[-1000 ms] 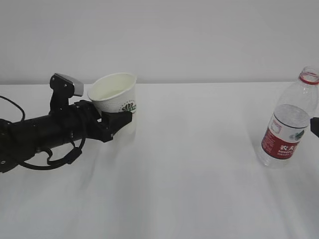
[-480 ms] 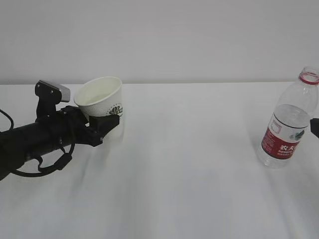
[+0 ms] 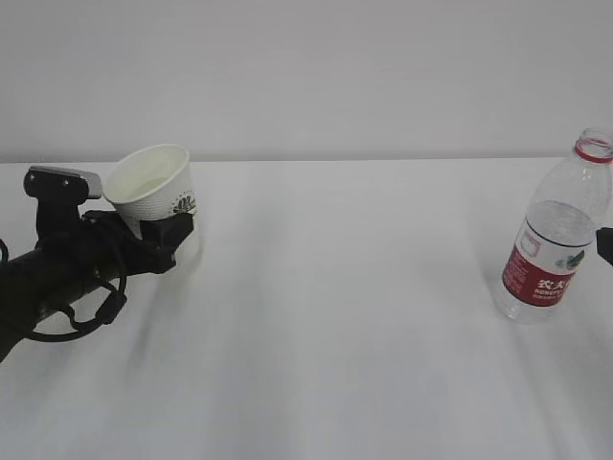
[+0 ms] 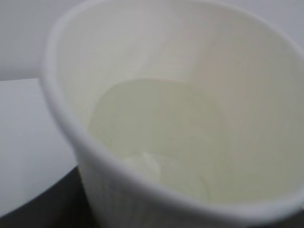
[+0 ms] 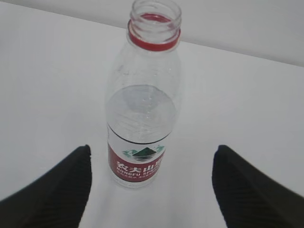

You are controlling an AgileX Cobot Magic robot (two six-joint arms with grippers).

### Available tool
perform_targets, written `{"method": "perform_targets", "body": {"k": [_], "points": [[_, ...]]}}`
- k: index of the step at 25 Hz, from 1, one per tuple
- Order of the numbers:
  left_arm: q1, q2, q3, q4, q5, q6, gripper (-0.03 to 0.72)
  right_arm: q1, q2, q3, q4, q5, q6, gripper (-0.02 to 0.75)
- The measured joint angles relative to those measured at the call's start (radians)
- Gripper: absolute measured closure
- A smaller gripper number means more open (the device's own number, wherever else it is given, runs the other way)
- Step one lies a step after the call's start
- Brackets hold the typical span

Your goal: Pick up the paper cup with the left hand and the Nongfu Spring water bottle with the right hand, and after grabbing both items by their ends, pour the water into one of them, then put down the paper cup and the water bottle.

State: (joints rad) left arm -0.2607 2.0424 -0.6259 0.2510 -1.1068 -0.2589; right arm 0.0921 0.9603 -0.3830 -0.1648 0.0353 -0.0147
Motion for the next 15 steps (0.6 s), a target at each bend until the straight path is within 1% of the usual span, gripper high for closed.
{"method": "perform_targets", "body": {"k": [3,11,15], "points": [[0.0,0.0,0.016,-0.069,-0.001,0.019,0.214,0.0,0.0,0.0,0.0,0.0,0.0,0.145],[0.0,0.0,0.043,-0.193,-0.001,0.046,0.214,0.0,0.0,0.0,0.0,0.0,0.0,0.145],[0.0,0.0,0.046,-0.221,-0.001,0.048,0.214,0.0,0.0,0.0,0.0,0.0,0.0,0.145]]}}
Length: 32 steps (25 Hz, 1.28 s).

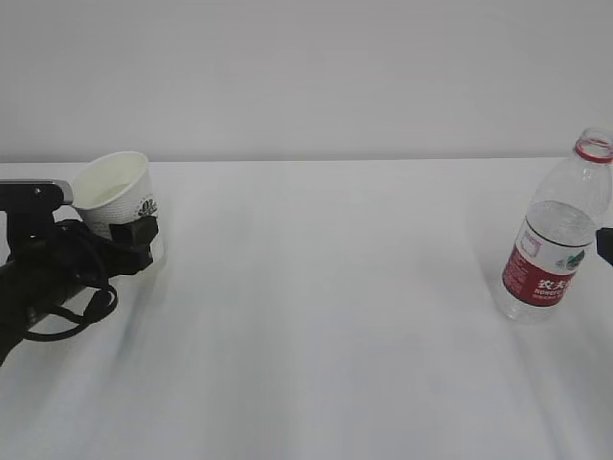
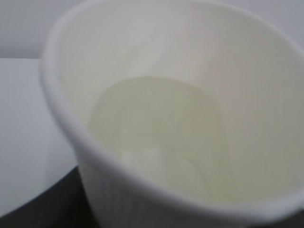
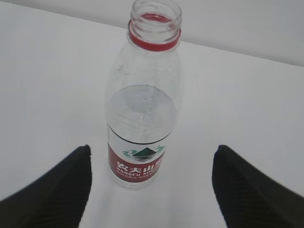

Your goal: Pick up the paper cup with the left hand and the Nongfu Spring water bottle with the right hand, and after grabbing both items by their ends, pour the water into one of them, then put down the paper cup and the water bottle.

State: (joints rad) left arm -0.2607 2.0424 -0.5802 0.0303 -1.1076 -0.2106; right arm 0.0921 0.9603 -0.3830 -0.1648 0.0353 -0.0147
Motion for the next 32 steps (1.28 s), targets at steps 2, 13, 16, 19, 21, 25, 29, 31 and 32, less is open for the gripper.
{"method": "perform_targets", "body": {"k": [2,13,16,19,21,25,29,31,32], "points": [[0.0,0.0,0.0,-0.004,0.0,0.0,0.215,0.0,0.0,0.0,0.0,0.0,0.0,0.145],[0.0,0.049,0.0,-0.036,-0.003,0.001,0.216,0.0,0.0,0.0,0.0,0.0,0.0,0.145],[0.0,0.049,0.0,-0.036,-0.003,0.002,0.217,0.0,0.0,0.0,0.0,0.0,0.0,0.145],[0.0,0.05,0.0,-0.036,-0.003,0.002,0.221,0.0,0.0,0.0,0.0,0.0,0.0,0.145],[0.0,0.05,0.0,-0.03,-0.003,0.002,0.221,0.0,0.007,0.0,0.0,-0.013,0.0,0.145],[0.0,0.05,0.0,-0.03,-0.003,0.002,0.223,0.0,0.041,0.0,0.0,-0.035,0.0,0.145],[0.0,0.05,0.007,-0.03,-0.003,0.002,0.223,0.0,0.06,0.0,0.0,-0.049,0.0,0.145],[0.0,0.05,0.013,-0.03,-0.009,0.002,0.223,0.0,0.061,0.0,0.0,-0.067,0.0,0.145],[0.0,0.05,0.013,-0.03,-0.01,0.002,0.223,0.0,0.061,0.0,0.0,-0.074,0.0,0.145]]}}
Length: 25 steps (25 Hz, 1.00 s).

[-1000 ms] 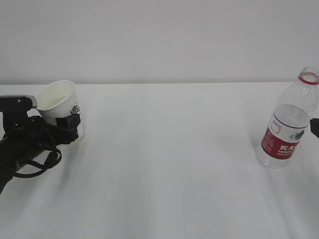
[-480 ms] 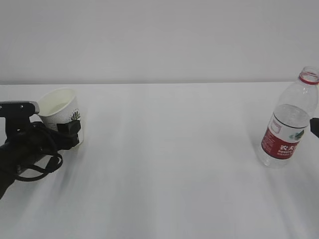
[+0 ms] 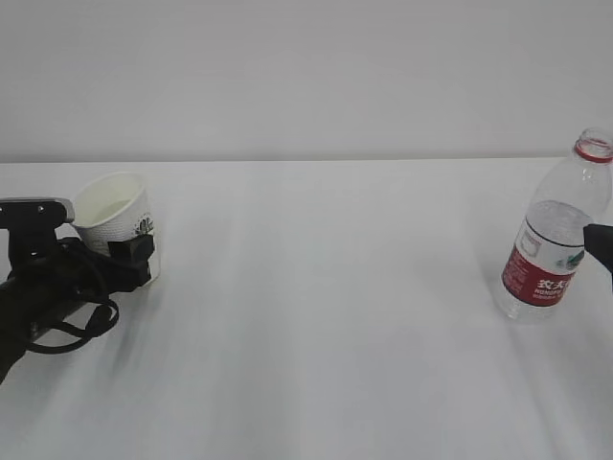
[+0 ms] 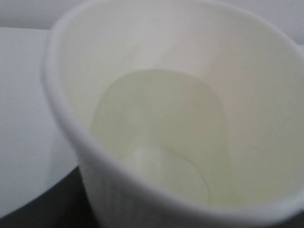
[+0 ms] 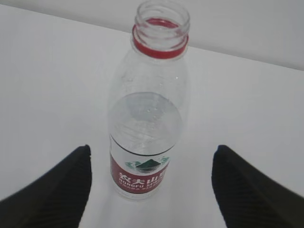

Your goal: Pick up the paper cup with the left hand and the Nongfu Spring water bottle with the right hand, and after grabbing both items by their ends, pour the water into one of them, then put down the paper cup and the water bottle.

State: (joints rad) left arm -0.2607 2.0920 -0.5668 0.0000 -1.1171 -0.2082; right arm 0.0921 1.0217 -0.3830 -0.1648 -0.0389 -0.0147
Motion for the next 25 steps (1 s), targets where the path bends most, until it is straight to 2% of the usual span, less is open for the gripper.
{"method": "perform_targets", "body": {"k": [11,19,25], "points": [[0.0,0.0,0.0,0.0,-0.002,0.0,0.179,0.0,0.0,0.0,-0.002,-0.012,-0.002,0.145],[0.0,0.0,0.0,0.016,-0.002,0.0,0.077,0.0,0.0,0.0,-0.002,-0.015,-0.002,0.145],[0.0,0.0,0.0,0.021,-0.002,0.0,0.069,0.0,0.0,0.0,-0.002,-0.015,-0.002,0.145]]}}
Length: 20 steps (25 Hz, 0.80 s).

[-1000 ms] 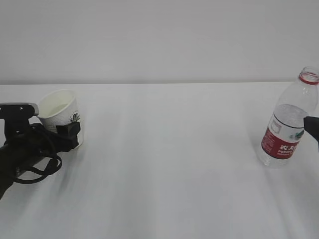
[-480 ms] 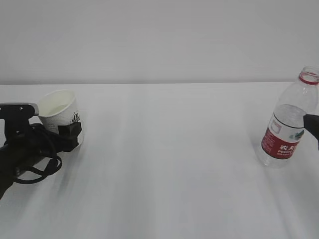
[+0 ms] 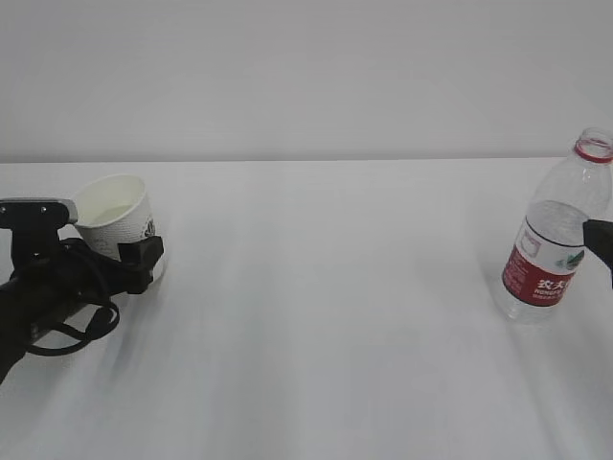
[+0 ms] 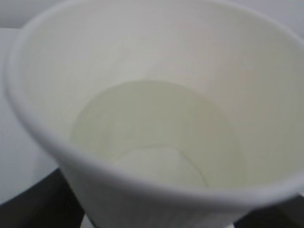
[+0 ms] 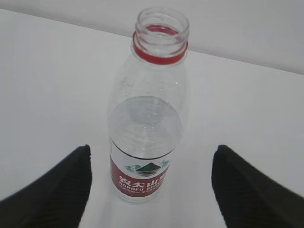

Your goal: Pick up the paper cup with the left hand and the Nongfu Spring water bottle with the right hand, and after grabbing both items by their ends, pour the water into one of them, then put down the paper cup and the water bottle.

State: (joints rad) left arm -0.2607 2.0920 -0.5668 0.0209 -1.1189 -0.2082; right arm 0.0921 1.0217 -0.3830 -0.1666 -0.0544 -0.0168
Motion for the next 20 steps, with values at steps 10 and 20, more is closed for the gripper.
{"method": "perform_targets", "body": {"k": [10,20], "points": [[0.0,0.0,0.0,0.004,-0.015,-0.006,-0.001,0.0,0.0,0.0,0.0,0.0,0.0,0.145],[0.0,0.0,0.014,0.004,-0.023,-0.009,0.001,0.0,0.0,0.0,0.0,0.0,0.0,0.145]]}}
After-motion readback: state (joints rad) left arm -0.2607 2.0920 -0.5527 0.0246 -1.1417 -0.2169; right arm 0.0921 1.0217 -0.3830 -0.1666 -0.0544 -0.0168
